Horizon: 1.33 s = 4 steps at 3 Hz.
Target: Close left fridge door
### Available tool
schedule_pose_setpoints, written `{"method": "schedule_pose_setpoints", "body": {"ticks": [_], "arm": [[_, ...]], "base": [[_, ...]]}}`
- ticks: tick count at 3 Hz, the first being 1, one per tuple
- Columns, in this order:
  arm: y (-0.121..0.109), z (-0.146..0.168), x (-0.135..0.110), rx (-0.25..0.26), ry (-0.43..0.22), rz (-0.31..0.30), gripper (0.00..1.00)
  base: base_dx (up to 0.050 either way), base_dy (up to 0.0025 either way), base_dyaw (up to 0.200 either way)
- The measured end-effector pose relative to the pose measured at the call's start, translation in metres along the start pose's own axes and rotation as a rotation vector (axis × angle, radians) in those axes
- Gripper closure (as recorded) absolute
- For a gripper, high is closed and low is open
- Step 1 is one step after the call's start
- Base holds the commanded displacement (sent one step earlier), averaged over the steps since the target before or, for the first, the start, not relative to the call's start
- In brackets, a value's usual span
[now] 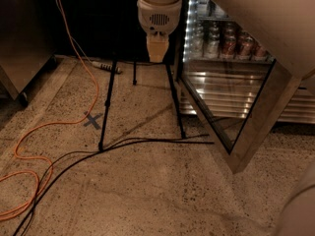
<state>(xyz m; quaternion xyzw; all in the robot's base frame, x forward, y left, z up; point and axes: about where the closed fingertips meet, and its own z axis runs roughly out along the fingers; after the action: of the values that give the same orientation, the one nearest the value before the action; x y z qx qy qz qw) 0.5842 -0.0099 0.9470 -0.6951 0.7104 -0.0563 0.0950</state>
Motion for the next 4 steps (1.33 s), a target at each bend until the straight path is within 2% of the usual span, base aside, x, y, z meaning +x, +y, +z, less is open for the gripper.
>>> {"method": "schedule_pose_setpoints", "body": {"ticks": [1, 2, 3, 4], "arm": [[0.0, 0.0, 0.0, 0.0, 0.0, 0.0, 1.0], [0.0, 0.0, 0.0, 0.0, 0.0, 0.0, 1.0], [0.0, 0.0, 0.0, 0.0, 0.0, 0.0, 1.0], [0.0, 0.0, 0.0, 0.0, 0.0, 0.0, 1.0]], "base": [[0.039, -0.00246, -0.126], [0.05, 0.00001, 0.0], [0.0, 0.00006, -0.201], [0.05, 0.00002, -0.001]]}}
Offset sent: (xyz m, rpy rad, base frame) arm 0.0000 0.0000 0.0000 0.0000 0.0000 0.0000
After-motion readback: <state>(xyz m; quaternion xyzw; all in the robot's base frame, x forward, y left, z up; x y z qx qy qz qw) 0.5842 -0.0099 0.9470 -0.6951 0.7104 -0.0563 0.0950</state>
